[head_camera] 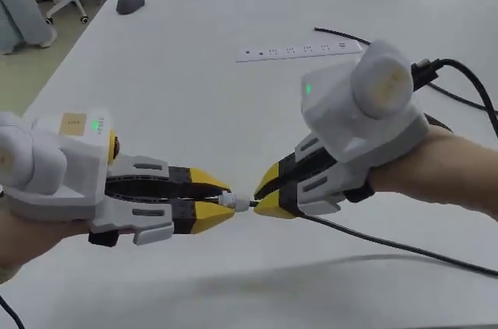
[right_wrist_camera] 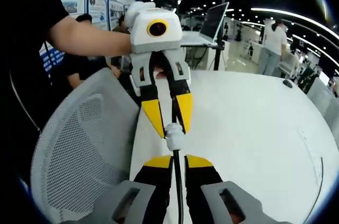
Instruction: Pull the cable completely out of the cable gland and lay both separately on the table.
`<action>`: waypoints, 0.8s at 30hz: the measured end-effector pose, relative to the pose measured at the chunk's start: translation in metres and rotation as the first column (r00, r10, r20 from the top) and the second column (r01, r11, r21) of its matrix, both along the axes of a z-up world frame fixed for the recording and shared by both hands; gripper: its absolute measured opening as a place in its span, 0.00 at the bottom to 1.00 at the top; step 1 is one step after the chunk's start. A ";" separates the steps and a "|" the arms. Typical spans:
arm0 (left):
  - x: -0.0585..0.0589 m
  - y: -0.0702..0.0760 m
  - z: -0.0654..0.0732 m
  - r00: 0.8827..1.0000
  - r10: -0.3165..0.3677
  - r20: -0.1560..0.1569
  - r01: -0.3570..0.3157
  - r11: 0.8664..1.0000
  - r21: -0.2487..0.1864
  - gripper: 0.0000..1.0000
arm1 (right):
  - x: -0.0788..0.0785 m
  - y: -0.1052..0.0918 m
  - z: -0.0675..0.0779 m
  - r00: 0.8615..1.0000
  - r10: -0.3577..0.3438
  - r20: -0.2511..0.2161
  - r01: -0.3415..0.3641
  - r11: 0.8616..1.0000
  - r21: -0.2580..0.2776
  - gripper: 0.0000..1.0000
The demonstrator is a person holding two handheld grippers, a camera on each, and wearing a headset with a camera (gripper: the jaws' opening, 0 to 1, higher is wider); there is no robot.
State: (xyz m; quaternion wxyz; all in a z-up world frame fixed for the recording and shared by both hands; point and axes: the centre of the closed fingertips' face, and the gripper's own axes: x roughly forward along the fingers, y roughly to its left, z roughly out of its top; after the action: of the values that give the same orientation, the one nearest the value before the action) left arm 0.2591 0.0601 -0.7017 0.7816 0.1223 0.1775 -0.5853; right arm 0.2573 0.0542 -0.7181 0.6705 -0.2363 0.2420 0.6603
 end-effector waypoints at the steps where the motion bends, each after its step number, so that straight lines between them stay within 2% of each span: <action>1: 0.000 0.000 0.000 1.000 0.001 -0.001 -0.001 1.000 -0.001 0.15 | -0.002 0.001 -0.001 1.000 0.011 -0.011 -0.011 1.000 -0.006 0.02; 3: -0.001 0.000 0.001 1.000 0.001 0.002 -0.001 1.000 -0.006 0.15 | -0.002 0.003 0.000 1.000 0.016 0.000 -0.016 1.000 -0.002 0.02; 5: -0.001 -0.001 0.002 1.000 0.000 0.003 0.000 1.000 -0.010 0.15 | -0.004 0.005 0.000 1.000 0.023 -0.010 -0.023 1.000 -0.004 0.01; 10: -0.002 0.000 0.002 1.000 -0.005 0.004 0.005 1.000 -0.006 0.15 | -0.005 0.007 -0.003 0.999 0.042 0.020 -0.041 0.999 -0.014 0.00; 12: -0.003 0.000 0.002 1.000 -0.006 0.004 0.006 1.000 -0.007 0.15 | -0.005 0.006 -0.002 0.999 0.034 0.019 -0.034 0.999 -0.015 0.00; 13: -0.002 0.001 0.002 1.000 -0.006 0.006 0.006 1.000 -0.008 0.15 | -0.005 0.006 -0.002 0.999 0.035 0.034 -0.034 0.999 -0.021 0.00; 14: -0.002 0.002 0.003 1.000 -0.006 0.005 0.006 1.000 -0.008 0.15 | -0.005 0.005 -0.003 0.999 0.032 0.028 -0.031 0.999 -0.025 0.00; 17: -0.002 0.008 0.003 1.000 0.004 0.005 -0.004 1.000 -0.007 0.15 | -0.004 0.001 -0.005 0.999 0.025 0.028 -0.024 0.999 -0.042 0.00; 19: -0.001 0.016 0.006 1.000 0.023 0.002 -0.023 0.999 -0.022 0.15 | -0.003 -0.004 -0.004 1.000 0.017 0.025 -0.016 0.999 -0.042 0.00; 24: -0.003 0.034 0.006 0.999 0.054 0.007 -0.054 0.998 -0.022 0.15 | -0.002 -0.011 -0.006 1.000 0.011 0.012 -0.010 0.999 -0.044 0.00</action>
State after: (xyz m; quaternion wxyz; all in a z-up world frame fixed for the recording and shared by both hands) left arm 0.2559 0.0939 -0.6956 0.7991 0.1110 0.1714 -0.5655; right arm 0.2552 0.0433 -0.7243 0.6632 -0.2565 0.2511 0.6568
